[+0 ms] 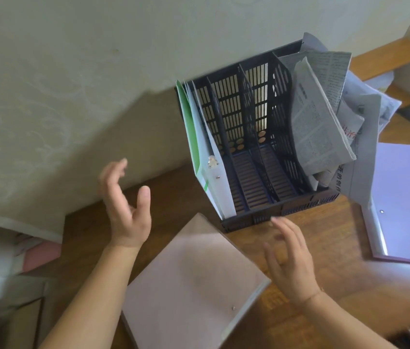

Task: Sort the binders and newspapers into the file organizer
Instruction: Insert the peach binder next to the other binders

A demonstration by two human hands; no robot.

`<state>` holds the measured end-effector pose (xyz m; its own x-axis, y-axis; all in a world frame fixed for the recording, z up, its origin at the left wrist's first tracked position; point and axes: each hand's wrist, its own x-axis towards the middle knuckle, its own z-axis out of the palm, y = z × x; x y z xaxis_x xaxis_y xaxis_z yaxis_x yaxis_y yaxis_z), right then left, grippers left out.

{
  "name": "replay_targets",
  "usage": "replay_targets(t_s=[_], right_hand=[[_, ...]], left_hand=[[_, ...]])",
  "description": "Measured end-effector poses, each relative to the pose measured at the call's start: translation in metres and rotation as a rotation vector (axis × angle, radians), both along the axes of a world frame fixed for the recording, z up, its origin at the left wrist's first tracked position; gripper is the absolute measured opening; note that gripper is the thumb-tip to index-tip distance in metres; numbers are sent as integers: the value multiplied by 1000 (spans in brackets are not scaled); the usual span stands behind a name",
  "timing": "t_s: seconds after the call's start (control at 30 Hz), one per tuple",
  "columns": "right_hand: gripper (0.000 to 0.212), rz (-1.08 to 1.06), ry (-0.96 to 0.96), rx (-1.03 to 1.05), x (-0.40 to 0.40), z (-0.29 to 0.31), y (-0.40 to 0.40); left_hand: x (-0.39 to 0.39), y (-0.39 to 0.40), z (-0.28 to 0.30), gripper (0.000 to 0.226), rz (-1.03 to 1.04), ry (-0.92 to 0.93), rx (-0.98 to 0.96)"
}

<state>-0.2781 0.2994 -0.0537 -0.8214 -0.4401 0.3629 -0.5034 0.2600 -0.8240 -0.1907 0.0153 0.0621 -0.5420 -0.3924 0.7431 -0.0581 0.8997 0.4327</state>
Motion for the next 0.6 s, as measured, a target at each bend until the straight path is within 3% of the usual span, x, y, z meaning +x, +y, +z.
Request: replay_targets(t_s=[0.03,0.1,0.17,0.2,0.27,0.33,0.53,0.6], right_hand=[[44,-52,-101,-7,14,-9,13],[42,-189,-440,39,43,-28,33],[38,-244,-861,122,70,-46,46],[34,-237,-1084,106,79,-49,48],[27,-181,-1443,44,95,-43,42],[25,-111,-1588,47,106,-28,32],[44,34,-1557,29,126,-20,18],[68,49,-1511,-46,133,-22,22]], left_hand=[[19,-7,-22,48,118,-161,102],[55,-14,-67,54,303,-679,334],[85,-11,-104,72,329,-1164,440],[97,-7,-117,80,310,-1291,470],[110,3,-134,90,288,-1367,516],[116,13,-142,93,283,-1352,485],[120,28,-150,97,293,-1385,415],[118,35,-152,89,267,-1360,422]])
